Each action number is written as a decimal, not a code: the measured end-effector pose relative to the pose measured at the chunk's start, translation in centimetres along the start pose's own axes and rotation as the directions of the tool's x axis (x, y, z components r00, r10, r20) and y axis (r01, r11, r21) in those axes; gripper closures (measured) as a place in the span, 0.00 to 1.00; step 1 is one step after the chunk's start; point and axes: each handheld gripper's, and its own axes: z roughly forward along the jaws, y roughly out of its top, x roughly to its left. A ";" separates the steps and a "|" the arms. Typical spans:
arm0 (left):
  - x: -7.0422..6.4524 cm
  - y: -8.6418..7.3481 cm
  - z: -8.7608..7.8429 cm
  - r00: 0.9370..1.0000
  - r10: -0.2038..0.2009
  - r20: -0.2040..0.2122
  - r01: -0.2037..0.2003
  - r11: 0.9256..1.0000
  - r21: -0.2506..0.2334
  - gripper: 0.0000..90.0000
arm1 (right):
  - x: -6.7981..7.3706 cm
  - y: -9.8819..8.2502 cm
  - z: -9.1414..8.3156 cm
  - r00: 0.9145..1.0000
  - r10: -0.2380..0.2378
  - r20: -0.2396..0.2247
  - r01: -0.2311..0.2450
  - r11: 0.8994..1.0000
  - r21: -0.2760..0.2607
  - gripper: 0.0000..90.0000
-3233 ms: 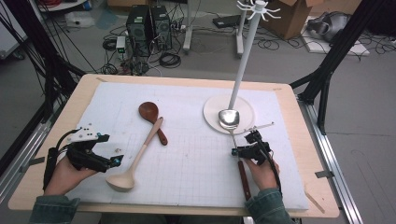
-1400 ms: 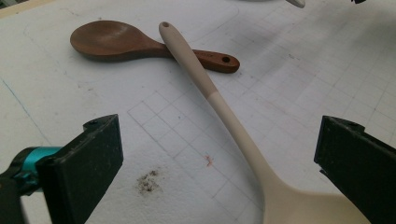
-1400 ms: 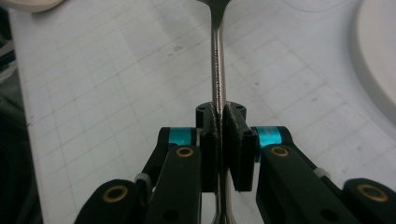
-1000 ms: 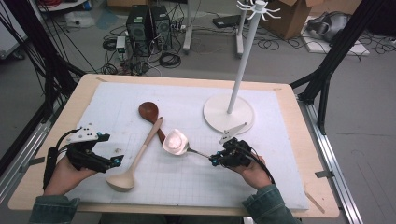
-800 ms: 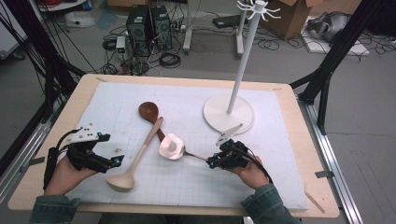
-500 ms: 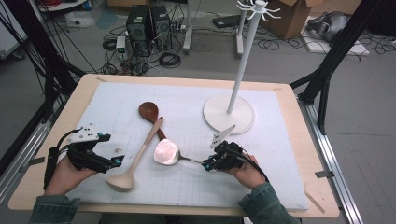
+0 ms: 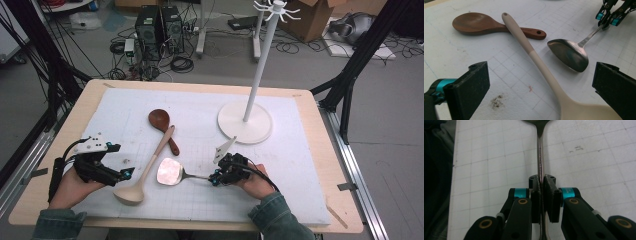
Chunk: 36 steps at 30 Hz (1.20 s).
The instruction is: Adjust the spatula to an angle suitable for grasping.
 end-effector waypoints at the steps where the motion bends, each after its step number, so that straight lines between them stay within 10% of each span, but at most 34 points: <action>1: 0.0 0.0 0.1 1.000 -0.005 0.003 0.005 1.000 -0.003 0.02 | -0.1 0.0 0.1 1.000 -0.010 -0.002 0.010 1.000 -0.003 0.94; 36: -0.2 0.1 0.3 0.999 0.013 0.029 -0.013 1.000 0.003 0.02 | -0.7 1.6 1.3 0.998 -0.054 -0.045 0.053 0.999 -0.010 0.89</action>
